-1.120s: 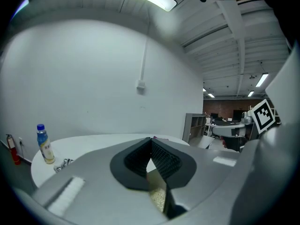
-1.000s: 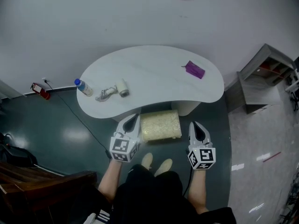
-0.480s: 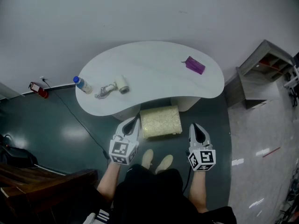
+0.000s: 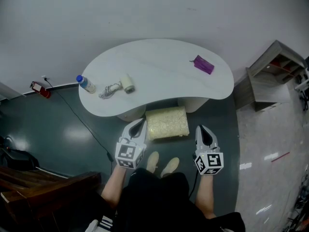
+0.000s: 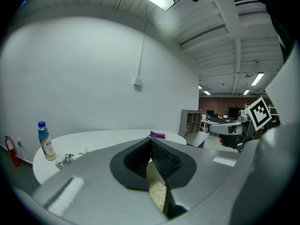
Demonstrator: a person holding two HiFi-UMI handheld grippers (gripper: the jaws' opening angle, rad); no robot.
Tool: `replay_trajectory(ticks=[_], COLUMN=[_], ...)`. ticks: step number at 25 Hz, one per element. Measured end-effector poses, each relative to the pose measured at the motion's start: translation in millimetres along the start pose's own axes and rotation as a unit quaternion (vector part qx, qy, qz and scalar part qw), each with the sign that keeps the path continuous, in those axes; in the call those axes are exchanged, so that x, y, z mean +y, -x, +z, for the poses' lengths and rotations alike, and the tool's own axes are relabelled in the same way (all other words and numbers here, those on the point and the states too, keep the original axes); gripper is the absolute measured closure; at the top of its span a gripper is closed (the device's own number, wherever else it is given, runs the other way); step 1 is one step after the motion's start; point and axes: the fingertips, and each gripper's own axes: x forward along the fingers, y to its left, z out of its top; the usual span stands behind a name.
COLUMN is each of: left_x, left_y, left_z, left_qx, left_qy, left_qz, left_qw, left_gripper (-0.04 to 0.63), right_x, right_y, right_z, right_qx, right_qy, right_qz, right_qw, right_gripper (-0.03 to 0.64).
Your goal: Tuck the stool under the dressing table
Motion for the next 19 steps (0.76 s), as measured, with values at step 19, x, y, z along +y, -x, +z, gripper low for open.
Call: replay_trajectory(ticks=[19], left_x=[-6.4], left_y=[-7.2], left_z=[-5.8], left_qx=[0.009], left_qy=[0.002], left_qz=[-0.008], left_qw=[0.9999], left_gripper=[0.589], right_x=[-5.4], right_y=[0.9], right_z=[-4.2], right_qx=[0.002], right_qy=[-0.008], right_qz=[-0.003], right_qw=[1.0], right_gripper=[0.614])
